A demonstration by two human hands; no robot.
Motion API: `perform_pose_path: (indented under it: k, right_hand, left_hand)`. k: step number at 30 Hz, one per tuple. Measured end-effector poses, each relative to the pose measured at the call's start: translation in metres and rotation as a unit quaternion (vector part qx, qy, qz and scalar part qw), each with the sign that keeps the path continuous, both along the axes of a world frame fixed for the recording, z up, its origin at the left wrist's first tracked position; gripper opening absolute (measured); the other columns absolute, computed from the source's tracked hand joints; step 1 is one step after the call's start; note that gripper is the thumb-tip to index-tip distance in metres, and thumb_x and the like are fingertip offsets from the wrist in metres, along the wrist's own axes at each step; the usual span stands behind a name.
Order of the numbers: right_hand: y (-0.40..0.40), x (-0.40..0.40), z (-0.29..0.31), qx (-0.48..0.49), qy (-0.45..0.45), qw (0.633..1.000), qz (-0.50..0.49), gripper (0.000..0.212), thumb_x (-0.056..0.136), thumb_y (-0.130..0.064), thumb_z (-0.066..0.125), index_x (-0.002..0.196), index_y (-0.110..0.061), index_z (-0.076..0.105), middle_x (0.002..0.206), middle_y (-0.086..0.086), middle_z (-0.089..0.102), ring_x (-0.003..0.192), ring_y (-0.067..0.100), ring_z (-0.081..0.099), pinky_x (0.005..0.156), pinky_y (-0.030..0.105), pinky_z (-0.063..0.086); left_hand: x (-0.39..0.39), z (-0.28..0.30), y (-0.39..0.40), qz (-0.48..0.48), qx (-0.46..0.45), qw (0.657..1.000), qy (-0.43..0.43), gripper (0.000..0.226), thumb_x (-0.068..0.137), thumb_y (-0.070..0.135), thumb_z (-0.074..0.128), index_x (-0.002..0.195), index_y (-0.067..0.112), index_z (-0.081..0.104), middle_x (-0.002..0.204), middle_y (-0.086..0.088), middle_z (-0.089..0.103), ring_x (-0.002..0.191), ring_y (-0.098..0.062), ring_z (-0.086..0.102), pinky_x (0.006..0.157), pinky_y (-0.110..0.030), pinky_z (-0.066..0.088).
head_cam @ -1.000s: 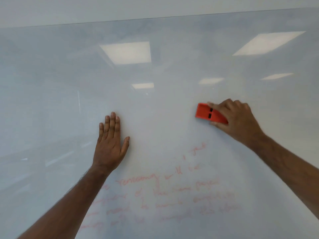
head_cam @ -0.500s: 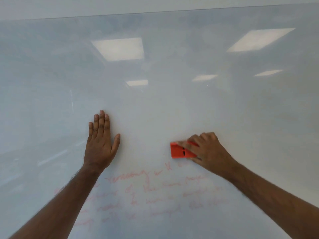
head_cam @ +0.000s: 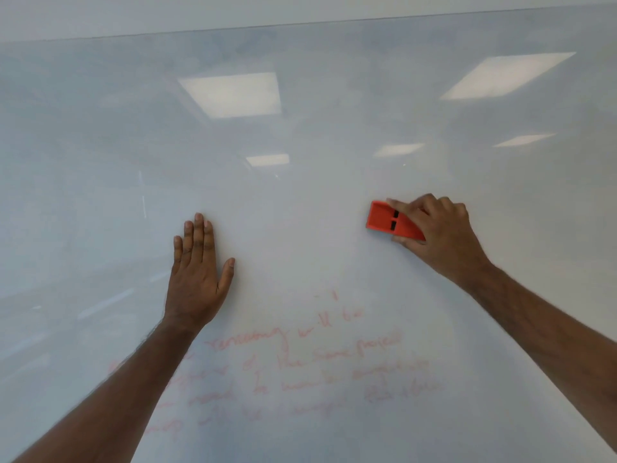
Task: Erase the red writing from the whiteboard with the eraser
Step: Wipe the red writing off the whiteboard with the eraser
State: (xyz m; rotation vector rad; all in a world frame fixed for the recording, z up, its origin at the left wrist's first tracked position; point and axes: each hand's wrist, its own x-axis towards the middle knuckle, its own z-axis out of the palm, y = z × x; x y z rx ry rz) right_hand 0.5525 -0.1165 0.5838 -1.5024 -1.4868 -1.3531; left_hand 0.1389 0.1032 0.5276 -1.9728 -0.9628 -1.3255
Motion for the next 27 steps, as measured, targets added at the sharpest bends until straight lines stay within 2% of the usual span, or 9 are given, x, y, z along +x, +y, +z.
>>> perform_pose_path:
  k: [5,8,12,18,20,23,27]
  right_hand:
    - [0.024,-0.043,0.003,0.009,-0.010,0.999,0.032,0.079,0.082,-0.046,0.084,0.153,-0.034,0.052,0.113,0.006,0.062,0.092,0.034,0.058,0.077,0.047,0.044]
    - [0.038,-0.072,-0.020,-0.014,-0.081,0.996,0.033,0.081,0.079,-0.048,0.084,0.152,-0.036,0.052,0.109,0.006,0.064,0.086,0.033,0.060,0.075,0.046,0.045]
    - [0.046,-0.090,-0.075,-0.079,-0.218,0.972,0.044,0.070,0.088,-0.046,0.072,0.153,-0.039,0.046,0.107,0.003,0.063,0.085,0.028,0.058,0.074,0.044,0.045]
    - [0.031,-0.057,-0.096,-0.129,-0.281,0.950,0.043,0.063,0.091,-0.040,0.074,0.148,-0.039,0.048,0.110,0.002,0.065,0.084,0.025,0.060,0.076,0.043,0.049]
    - [0.023,-0.044,-0.085,-0.118,-0.283,0.951,0.038,0.059,0.091,-0.040,0.072,0.146,-0.038,0.050,0.108,0.003,0.066,0.083,0.026,0.061,0.074,0.043,0.050]
    - [0.013,-0.027,-0.055,-0.081,-0.241,0.966,0.037,0.057,0.092,-0.044,0.057,0.148,-0.035,0.050,0.108,0.005,0.068,0.083,0.030,0.063,0.072,0.044,0.050]
    - [0.012,-0.024,-0.017,-0.042,-0.119,0.992,0.003,0.072,0.087,-0.045,0.080,0.153,-0.034,0.053,0.114,0.004,0.064,0.087,0.029,0.059,0.078,0.044,0.043]
  left_hand:
    - [0.000,-0.002,0.000,0.001,-0.001,1.000,-0.001,0.082,0.111,0.051,0.027,0.174,0.007,-0.004,0.184,-0.008,-0.009,0.171,-0.025,-0.011,0.139,-0.045,-0.003]
    - [-0.002,-0.006,0.002,0.009,0.005,1.000,0.006,0.082,0.112,0.052,0.027,0.174,0.008,-0.004,0.184,-0.008,-0.009,0.171,-0.026,-0.010,0.139,-0.044,-0.003]
    - [-0.006,-0.006,0.005,0.009,0.018,1.000,0.013,0.083,0.111,0.053,0.029,0.174,0.009,-0.003,0.184,-0.007,-0.007,0.171,-0.026,-0.007,0.138,-0.041,-0.005]
    - [-0.009,-0.007,0.004,0.005,0.011,1.000,0.014,0.083,0.111,0.053,0.030,0.175,0.010,-0.001,0.185,-0.006,-0.006,0.171,-0.026,-0.004,0.139,-0.045,-0.001]
    - [-0.007,-0.007,0.004,0.004,0.008,1.000,0.009,0.083,0.111,0.053,0.029,0.175,0.010,-0.002,0.185,-0.006,-0.006,0.171,-0.026,-0.005,0.139,-0.046,0.000]
    - [-0.004,-0.009,0.003,0.009,0.004,1.000,0.001,0.082,0.111,0.053,0.028,0.175,0.011,-0.003,0.185,-0.005,-0.008,0.171,-0.025,-0.008,0.139,-0.047,0.000]
    - [0.000,-0.013,0.004,0.013,0.005,1.000,-0.007,0.082,0.112,0.052,0.028,0.175,0.010,-0.003,0.185,-0.006,-0.007,0.171,-0.025,-0.008,0.139,-0.049,0.000]
